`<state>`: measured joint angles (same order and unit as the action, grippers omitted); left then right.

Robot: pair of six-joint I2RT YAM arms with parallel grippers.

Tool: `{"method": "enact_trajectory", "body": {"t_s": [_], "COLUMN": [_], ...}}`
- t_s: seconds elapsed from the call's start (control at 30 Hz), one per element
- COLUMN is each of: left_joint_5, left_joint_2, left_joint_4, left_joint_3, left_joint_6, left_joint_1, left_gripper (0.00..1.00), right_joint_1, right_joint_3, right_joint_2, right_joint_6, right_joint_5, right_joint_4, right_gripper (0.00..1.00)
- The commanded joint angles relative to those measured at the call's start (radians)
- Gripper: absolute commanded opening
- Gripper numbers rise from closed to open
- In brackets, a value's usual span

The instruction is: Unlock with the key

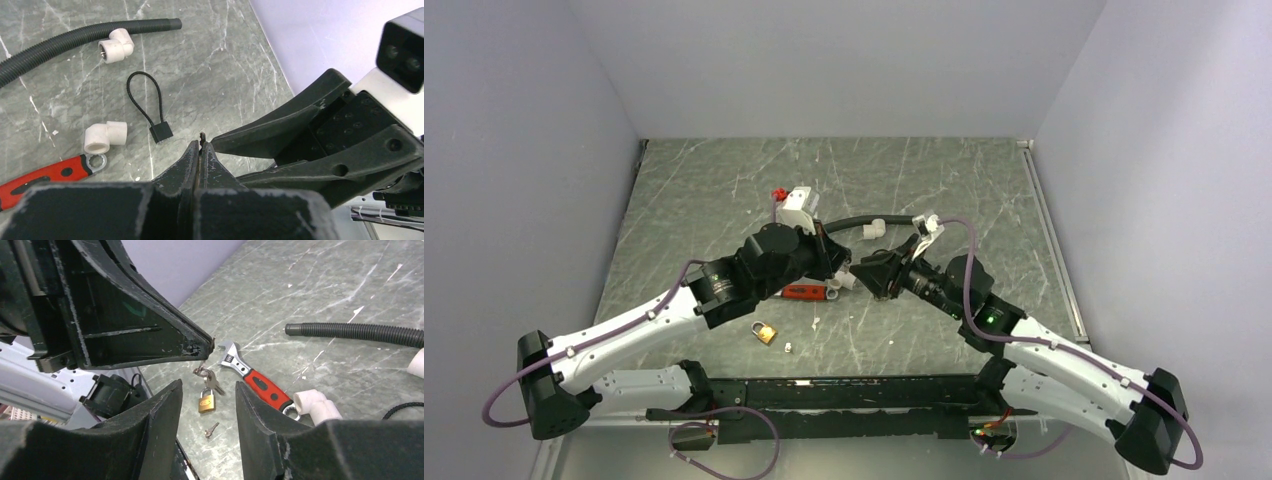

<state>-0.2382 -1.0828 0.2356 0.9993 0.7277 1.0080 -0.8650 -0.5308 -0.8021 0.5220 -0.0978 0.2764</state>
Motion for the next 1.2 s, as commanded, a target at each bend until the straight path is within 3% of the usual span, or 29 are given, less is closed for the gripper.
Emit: {"method": "enact_trajectory", "body": {"t_s": [0.0, 0.23, 0.7, 0.9, 1.17], "left_joint_5": [-0.012, -0.006, -0.003, 0.008, 0.017], "left_joint_2": [-0.007, -0.013, -0.024, -0.017, -0.02], "left_joint_4": [-0.063, -0.08, -0.101, -0.112, -0.131], "left_joint_3": [0.011, 0.004, -0.005, -0.009, -0.03], "left_joint_6": [0.019, 0.027, 0.035, 0.039, 0.049], "left_joint_1": [-0.001, -0.002, -0.001, -0.002, 0.0], "left_gripper": [0.0, 0.0, 0.0, 0.0, 0.0], "right_joint_1": [-0.002, -0.002, -0.002, -0.002, -0.002], "right_joint_3": [-0.037, -0.047, -0.044, -0.05, -0.048], "right_joint_2": [-0.011, -0.039, -0.047, -0.069, -0.054], "right_joint_6": [0.024, 0.042, 0.054, 0.055, 0.062], "right_joint_5": [0.036, 0.06, 0.029, 0.047, 0.095], "right_joint_4": [0.053, 0.057, 0.095, 0.089, 0.086], "right_gripper": [0.45, 0.39, 0.38, 0.29, 0.28]}}
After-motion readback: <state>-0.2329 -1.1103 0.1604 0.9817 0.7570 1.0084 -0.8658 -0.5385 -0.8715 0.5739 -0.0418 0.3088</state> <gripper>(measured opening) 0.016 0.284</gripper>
